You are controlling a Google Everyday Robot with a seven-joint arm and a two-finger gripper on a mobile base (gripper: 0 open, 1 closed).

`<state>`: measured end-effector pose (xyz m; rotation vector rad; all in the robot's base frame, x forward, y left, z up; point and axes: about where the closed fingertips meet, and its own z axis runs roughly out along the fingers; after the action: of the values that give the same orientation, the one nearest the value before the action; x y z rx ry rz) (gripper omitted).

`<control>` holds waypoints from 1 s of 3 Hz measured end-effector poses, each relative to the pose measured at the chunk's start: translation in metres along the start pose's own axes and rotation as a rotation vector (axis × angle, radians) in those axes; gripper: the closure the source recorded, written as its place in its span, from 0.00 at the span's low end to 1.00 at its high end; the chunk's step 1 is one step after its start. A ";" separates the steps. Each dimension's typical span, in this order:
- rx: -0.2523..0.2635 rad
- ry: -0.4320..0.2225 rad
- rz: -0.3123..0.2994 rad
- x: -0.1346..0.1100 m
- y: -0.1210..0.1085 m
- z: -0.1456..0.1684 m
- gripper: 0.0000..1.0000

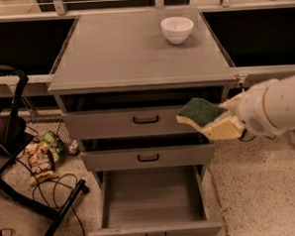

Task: Place sponge into bottom drawer

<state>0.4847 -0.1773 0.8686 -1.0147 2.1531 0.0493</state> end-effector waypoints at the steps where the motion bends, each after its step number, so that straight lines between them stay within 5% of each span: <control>1: -0.003 -0.021 0.079 0.070 0.006 0.041 1.00; 3: -0.027 -0.149 0.164 0.142 -0.019 0.138 1.00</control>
Offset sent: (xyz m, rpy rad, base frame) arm 0.0465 -0.0840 -0.2574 0.2987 -0.0092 -0.1188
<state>0.5231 -0.2377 0.6825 -0.8205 2.0991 0.2253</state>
